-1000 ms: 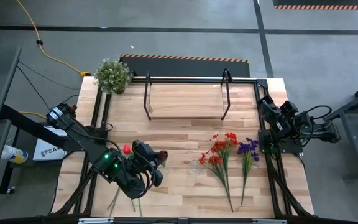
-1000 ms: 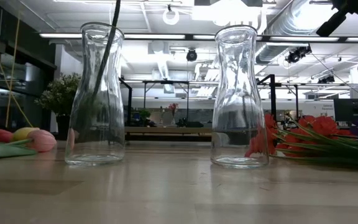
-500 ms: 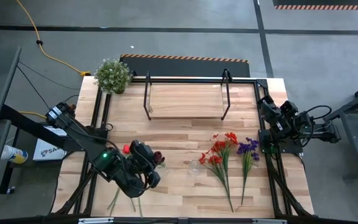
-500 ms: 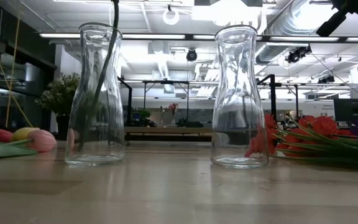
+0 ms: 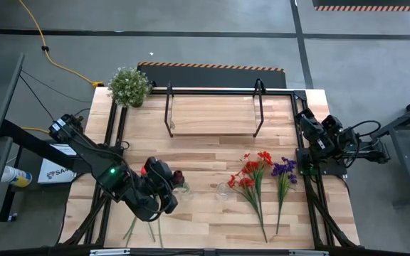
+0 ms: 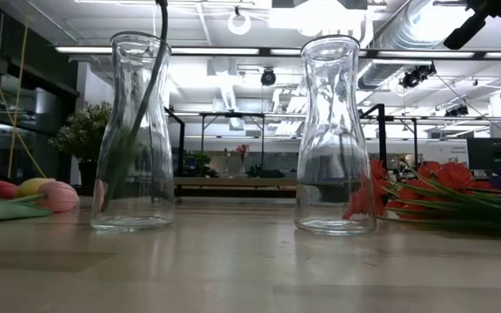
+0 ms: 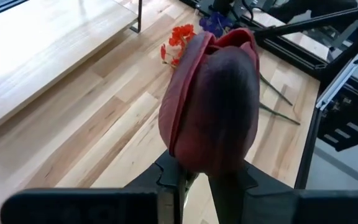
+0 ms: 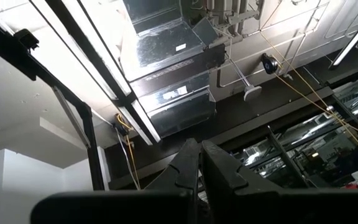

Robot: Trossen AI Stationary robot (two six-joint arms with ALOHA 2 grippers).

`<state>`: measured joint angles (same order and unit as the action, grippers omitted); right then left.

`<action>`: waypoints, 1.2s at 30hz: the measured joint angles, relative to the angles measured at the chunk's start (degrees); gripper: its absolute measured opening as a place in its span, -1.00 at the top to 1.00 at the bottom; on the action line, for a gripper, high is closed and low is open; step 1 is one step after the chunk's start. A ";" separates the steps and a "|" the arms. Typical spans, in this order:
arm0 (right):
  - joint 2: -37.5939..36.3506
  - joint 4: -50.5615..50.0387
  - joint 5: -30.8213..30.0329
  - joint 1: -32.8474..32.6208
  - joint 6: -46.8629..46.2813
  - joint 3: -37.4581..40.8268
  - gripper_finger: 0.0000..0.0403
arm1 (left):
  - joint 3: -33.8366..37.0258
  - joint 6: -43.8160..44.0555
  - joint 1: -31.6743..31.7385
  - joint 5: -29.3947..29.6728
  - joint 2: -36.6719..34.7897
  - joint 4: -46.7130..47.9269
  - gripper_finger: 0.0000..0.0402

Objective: Pick and place flowers into a vace then onto a shelf
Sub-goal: Put the dark red flower into the left transparent vase, then put the left red flower into the left transparent vase

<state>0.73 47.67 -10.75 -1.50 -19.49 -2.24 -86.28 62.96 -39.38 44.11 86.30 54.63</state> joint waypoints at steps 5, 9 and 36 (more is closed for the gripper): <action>0.00 0.03 0.00 -0.01 -0.01 0.00 0.94 | 0.00 -0.33 0.00 -0.38 0.00 0.36 0.52; 0.00 0.03 0.01 0.00 -0.17 0.00 0.94 | 0.00 -0.33 0.00 -2.38 0.00 1.45 0.52; 0.00 0.16 0.45 -0.02 -0.13 0.00 0.94 | -0.01 -1.07 0.00 -13.11 -4.53 10.40 0.52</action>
<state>0.73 47.83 -10.30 -1.52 -19.61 -2.24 -86.29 61.88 -39.38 31.00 81.77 65.03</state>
